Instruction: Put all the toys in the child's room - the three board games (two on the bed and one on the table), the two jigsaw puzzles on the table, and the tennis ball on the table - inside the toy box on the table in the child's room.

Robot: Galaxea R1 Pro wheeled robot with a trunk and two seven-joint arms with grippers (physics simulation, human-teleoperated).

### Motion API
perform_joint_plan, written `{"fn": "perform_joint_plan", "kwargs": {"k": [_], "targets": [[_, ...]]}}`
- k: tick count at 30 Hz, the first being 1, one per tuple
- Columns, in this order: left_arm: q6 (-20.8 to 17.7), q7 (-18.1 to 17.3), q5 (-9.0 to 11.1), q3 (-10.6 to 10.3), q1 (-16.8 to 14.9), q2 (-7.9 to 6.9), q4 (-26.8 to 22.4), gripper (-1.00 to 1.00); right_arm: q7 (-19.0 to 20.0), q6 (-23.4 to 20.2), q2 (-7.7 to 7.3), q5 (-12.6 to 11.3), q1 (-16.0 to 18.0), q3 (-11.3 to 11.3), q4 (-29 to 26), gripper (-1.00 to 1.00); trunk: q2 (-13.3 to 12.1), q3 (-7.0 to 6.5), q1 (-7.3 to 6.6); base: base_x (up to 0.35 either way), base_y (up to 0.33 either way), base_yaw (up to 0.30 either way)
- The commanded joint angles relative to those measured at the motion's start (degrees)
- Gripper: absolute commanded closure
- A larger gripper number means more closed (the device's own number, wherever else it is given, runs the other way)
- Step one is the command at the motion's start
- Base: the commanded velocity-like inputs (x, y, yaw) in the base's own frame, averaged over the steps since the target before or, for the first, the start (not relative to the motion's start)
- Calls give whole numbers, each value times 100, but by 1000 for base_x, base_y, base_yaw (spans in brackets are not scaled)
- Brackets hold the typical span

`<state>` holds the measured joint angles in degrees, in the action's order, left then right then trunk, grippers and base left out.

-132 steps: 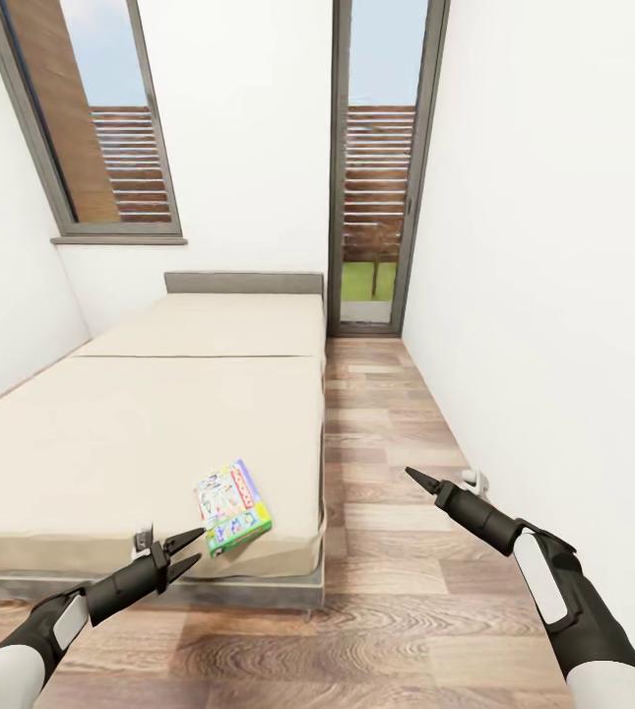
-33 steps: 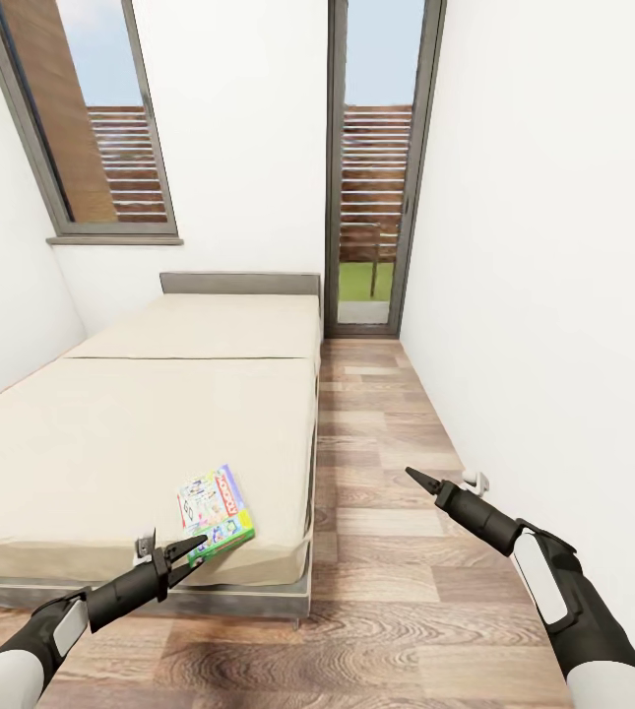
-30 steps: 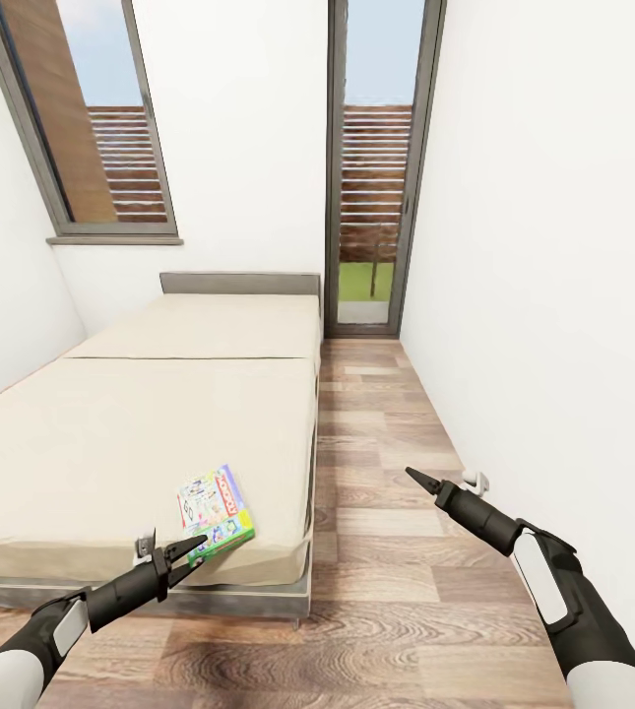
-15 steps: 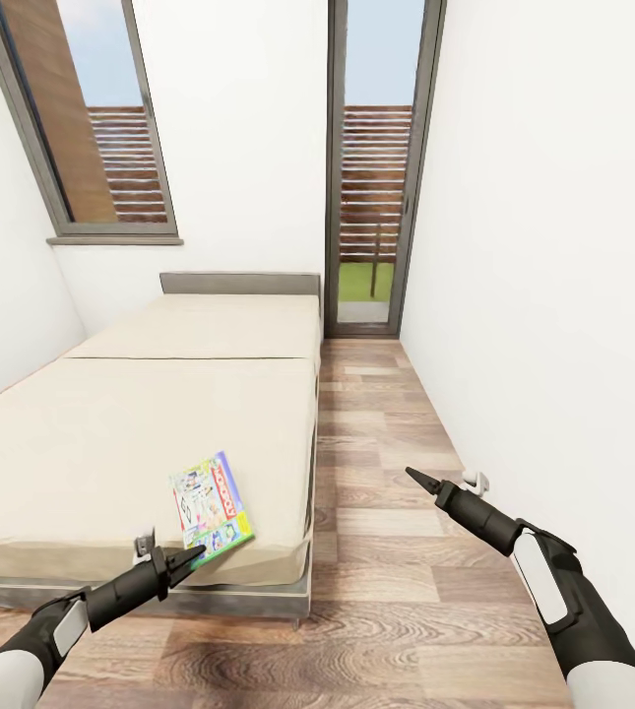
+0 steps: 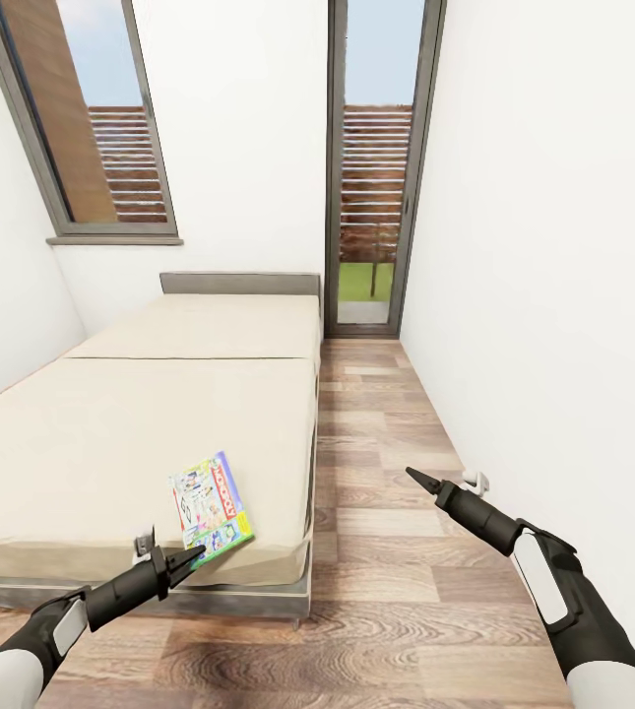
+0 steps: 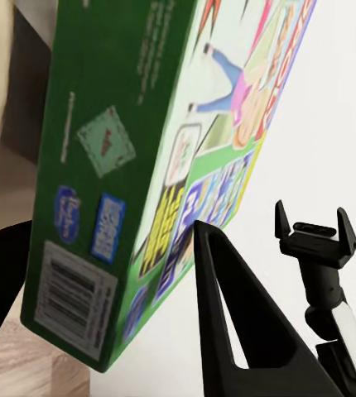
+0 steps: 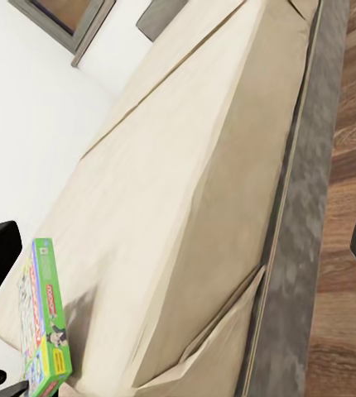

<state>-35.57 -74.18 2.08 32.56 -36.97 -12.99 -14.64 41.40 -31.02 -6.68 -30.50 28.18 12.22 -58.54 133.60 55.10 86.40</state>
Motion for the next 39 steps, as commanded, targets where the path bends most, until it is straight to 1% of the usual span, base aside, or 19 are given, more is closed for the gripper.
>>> {"fn": "perform_joint_plan", "kwargs": {"k": [1,3,4,7,10,24,28,30,32,33,34,36,39], "targets": [[164,193,38,154,-65,-1,-4,100,3,-44,0,-35,3,7,0,-100,-39,-13,-22,0,0,0],[164,170,38,154,-65,-1,-4,100,3,-44,0,-35,3,6,0,-100,-119,-49,-66,0,0,0],[164,42,33,149,-65,-2,-4,100,3,-44,0,-35,3,3,0,-100,-159,-67,-88,0,0,0],[167,-162,31,137,-65,-2,-7,100,5,-44,0,-35,3,7,0,-100,-280,-121,-154,0,0,0],[169,-257,24,125,-65,-2,-11,100,5,-44,0,-35,3,2,0,-100,-400,-175,-220,0,0,0],[159,-299,25,112,-65,-4,-18,100,8,-44,0,-35,3,8,0,-100,-961,-426,-527,0,0,0],[74,-302,12,103,-65,-28,-189,100,4,-44,0,-35,3,7,0,-100,-1122,-498,-615,0,0,0],[-73,-301,-1,85,-65,-33,-409,100,4,-44,0,-35,3,6,0,-100,-1202,-534,-659,0,0,0],[-454,-300,-19,-30,-65,-33,-830,100,4,-44,0,-35,3,2,0,-100,-1282,-570,-703,0,0,0],[-566,-299,-21,-81,-65,-32,-953,100,3,-44,0,-35,3,2,0,-100,-1322,-588,-725,0,0,0],[-785,-299,-25,-204,-65,-31,-1207,100,2,-43,0,-35,3,1,0,-100,-1362,-606,-747,0,0,0],[-1168,-304,-24,-445,-46,-39,-1666,100,0,-42,2,-35,3,0,0,-100,-1362,-606,-747,0,0,0],[-1440,-316,-15,-593,-9,-65,-2036,100,0,-39,6,-35,3,-5,0,-100,-1362,-606,-747,0,0,0]]}}
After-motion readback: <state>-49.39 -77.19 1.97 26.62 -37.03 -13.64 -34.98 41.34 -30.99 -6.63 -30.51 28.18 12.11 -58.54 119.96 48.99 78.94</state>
